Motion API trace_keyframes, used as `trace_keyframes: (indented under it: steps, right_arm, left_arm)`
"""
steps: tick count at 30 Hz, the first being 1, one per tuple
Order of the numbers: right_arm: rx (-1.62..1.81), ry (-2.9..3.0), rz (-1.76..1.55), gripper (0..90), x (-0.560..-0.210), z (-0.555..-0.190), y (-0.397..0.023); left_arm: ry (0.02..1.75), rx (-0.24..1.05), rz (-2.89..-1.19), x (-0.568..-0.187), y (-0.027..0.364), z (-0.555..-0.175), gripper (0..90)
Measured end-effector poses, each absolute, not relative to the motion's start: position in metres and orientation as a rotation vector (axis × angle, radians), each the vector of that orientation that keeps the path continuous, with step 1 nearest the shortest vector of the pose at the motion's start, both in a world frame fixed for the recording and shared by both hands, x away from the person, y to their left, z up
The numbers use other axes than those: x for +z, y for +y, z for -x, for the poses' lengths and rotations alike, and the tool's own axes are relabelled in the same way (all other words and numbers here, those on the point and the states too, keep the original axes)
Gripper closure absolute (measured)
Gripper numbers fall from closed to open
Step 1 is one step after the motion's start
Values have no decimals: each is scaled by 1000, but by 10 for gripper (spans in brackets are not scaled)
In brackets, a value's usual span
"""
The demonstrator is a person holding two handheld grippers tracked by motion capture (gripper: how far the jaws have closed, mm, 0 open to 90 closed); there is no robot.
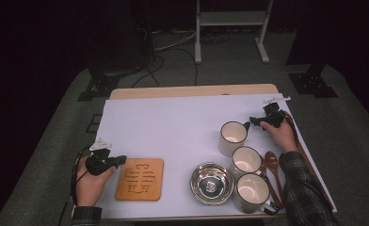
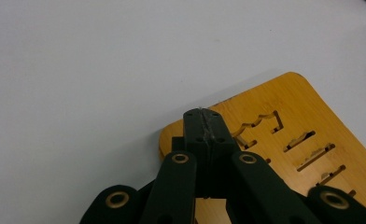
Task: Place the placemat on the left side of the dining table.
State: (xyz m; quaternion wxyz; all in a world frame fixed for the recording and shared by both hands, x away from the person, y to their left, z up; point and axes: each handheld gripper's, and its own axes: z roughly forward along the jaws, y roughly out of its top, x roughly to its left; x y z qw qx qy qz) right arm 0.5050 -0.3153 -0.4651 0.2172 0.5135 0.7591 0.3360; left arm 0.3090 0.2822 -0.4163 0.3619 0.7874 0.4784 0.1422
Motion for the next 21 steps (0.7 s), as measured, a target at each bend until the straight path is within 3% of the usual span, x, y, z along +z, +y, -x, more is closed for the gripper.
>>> trace_keyframes:
  steps: [21]
  right_arm:
    - [930,2103,-1422,134,-465,-505,-315]
  left_arm:
    - [1303,336,-2040,-432,299,-285,895]
